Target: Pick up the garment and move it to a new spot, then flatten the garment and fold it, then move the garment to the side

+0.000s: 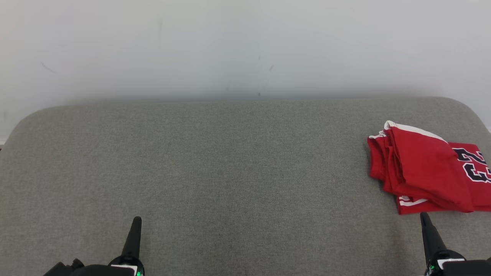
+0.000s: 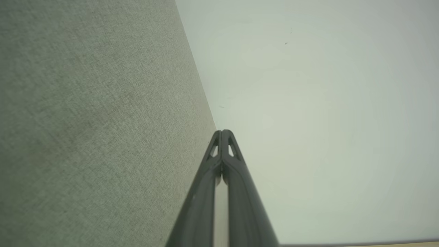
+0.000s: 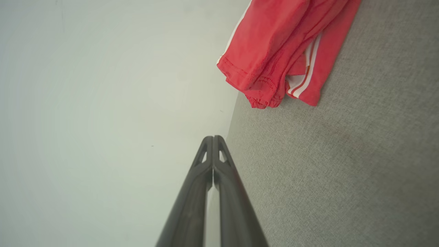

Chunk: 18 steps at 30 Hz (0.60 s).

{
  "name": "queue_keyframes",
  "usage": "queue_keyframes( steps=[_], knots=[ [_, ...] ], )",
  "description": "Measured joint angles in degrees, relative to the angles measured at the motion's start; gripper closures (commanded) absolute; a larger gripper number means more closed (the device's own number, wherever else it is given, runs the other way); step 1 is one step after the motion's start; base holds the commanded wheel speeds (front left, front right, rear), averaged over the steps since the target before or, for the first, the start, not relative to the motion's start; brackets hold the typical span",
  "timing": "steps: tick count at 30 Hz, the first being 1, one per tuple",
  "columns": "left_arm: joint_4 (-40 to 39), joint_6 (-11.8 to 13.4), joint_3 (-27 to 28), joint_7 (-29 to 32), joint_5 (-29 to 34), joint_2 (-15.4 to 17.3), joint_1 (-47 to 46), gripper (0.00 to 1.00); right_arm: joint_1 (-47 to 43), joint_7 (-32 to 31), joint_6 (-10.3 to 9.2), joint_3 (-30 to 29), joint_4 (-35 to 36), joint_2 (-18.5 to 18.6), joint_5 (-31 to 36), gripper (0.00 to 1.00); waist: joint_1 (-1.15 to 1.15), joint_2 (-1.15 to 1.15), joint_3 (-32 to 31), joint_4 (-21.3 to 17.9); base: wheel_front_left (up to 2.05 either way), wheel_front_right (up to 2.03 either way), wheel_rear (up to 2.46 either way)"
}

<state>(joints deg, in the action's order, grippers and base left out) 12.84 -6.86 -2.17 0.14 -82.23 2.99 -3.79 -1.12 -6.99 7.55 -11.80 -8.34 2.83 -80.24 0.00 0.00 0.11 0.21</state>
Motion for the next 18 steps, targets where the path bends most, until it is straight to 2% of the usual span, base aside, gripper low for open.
queue_keyframes(
  steps=[18],
  knots=[
    [0.5, -0.3, 0.3, 1.9, -7.0, 0.0, -1.2, 1.00, 0.0, -1.6, 0.00, -1.1, 0.5, 0.0, -8.2, 1.00, 0.00, 0.00, 0.1, -0.1, 0.00, 0.00, 0.00]
  ],
)
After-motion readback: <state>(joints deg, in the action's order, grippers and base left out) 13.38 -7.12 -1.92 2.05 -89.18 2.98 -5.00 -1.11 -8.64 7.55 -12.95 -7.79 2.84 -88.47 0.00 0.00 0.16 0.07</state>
